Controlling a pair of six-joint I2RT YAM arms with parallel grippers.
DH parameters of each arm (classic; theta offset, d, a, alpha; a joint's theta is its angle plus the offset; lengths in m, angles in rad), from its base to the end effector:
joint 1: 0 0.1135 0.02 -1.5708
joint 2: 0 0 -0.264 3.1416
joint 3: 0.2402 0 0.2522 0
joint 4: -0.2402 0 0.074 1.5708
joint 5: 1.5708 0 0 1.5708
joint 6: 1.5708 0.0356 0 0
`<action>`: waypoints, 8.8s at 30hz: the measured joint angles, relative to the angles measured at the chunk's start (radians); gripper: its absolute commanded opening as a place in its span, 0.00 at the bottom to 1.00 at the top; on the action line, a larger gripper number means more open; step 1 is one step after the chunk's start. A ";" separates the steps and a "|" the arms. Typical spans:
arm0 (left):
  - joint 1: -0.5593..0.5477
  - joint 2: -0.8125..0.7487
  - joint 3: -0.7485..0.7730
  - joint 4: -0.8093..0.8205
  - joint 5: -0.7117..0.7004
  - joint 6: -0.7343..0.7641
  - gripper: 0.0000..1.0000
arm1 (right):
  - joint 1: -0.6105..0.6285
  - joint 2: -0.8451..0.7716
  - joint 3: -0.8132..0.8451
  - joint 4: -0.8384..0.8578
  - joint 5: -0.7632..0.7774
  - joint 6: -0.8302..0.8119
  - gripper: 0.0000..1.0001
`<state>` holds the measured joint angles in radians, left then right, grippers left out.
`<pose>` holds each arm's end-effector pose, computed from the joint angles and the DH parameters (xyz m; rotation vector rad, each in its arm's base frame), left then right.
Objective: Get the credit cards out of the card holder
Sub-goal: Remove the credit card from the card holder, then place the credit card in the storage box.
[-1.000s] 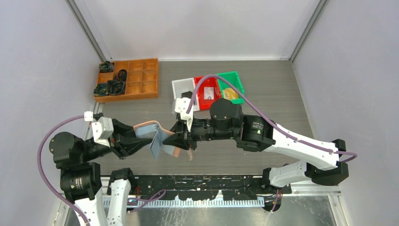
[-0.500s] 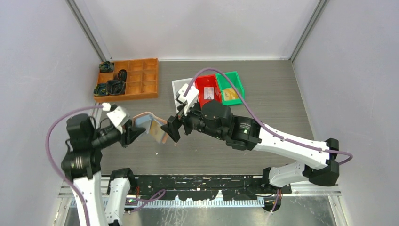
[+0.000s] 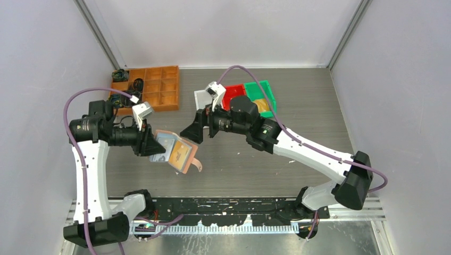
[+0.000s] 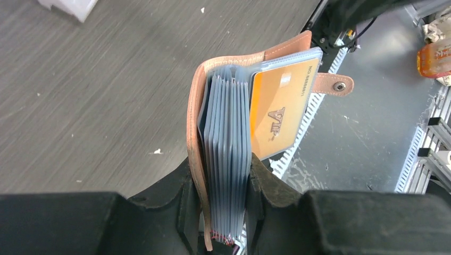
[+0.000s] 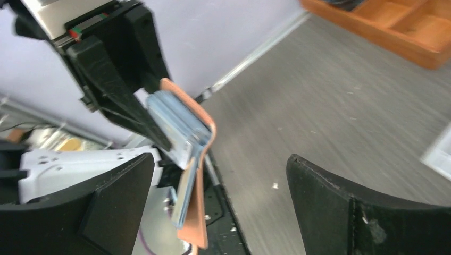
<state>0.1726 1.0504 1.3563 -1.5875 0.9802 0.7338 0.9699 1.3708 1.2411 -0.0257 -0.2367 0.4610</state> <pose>0.1341 -0.0066 0.3836 0.8075 2.1575 -0.9552 0.1772 0.2732 0.3832 -0.6597 1.7751 1.2264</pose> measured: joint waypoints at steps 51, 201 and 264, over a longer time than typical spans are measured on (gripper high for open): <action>-0.034 -0.222 -0.299 0.527 0.340 -0.736 0.49 | -0.064 0.098 -0.061 0.140 -0.531 0.277 0.01; -0.041 -0.299 -0.473 1.318 0.164 -1.777 0.00 | -0.056 0.128 -0.468 1.084 -0.126 1.079 0.05; -0.004 -0.299 -0.278 1.013 0.121 -1.302 0.00 | -0.565 0.687 0.465 -0.520 0.057 -0.029 0.01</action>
<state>0.1684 0.7513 1.0786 -0.5743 1.1007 -0.5686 0.4049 2.0575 1.7058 -0.5461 -0.1795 0.4316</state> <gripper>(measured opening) 0.292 0.054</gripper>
